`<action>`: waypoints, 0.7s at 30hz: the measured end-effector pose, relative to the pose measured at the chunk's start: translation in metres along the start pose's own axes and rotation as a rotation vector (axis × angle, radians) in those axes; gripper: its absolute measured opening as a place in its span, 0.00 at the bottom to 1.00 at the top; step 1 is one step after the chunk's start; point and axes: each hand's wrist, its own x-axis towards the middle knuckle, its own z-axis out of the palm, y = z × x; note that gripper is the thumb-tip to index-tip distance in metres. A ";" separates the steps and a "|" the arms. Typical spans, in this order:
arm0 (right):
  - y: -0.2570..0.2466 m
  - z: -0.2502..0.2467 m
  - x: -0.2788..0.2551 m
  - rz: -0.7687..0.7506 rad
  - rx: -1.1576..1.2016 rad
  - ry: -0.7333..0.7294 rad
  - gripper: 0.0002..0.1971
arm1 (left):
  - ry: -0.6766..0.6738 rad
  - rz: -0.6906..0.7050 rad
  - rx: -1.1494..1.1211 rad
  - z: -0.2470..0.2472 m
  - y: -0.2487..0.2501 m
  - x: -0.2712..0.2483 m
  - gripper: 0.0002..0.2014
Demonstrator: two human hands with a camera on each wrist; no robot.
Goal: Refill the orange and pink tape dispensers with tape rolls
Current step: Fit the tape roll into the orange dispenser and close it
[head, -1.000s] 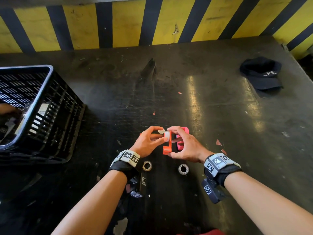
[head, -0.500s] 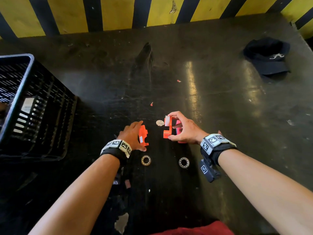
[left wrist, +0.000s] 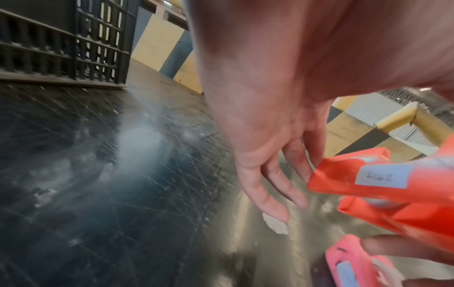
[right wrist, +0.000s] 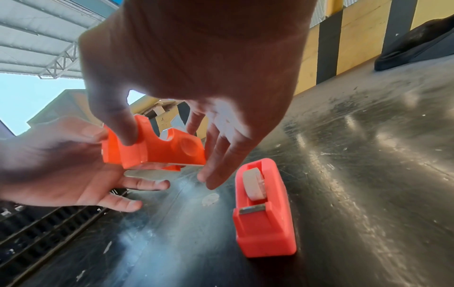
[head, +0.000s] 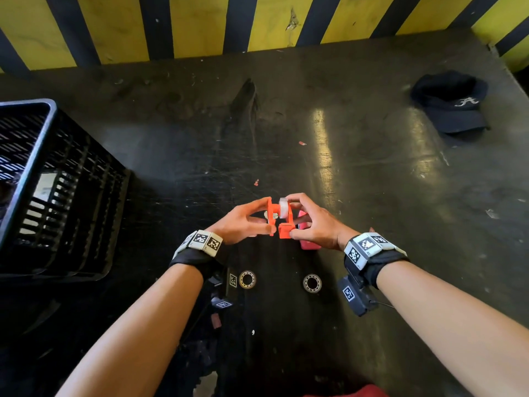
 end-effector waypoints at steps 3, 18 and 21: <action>-0.007 -0.003 -0.007 0.003 0.034 0.012 0.38 | -0.022 -0.005 -0.014 0.005 0.006 -0.006 0.53; -0.021 -0.005 -0.020 0.001 0.109 -0.033 0.34 | -0.055 -0.021 -0.055 0.013 0.012 -0.023 0.39; -0.020 -0.007 -0.021 0.001 0.109 -0.036 0.33 | -0.070 -0.045 -0.077 0.013 0.013 -0.025 0.44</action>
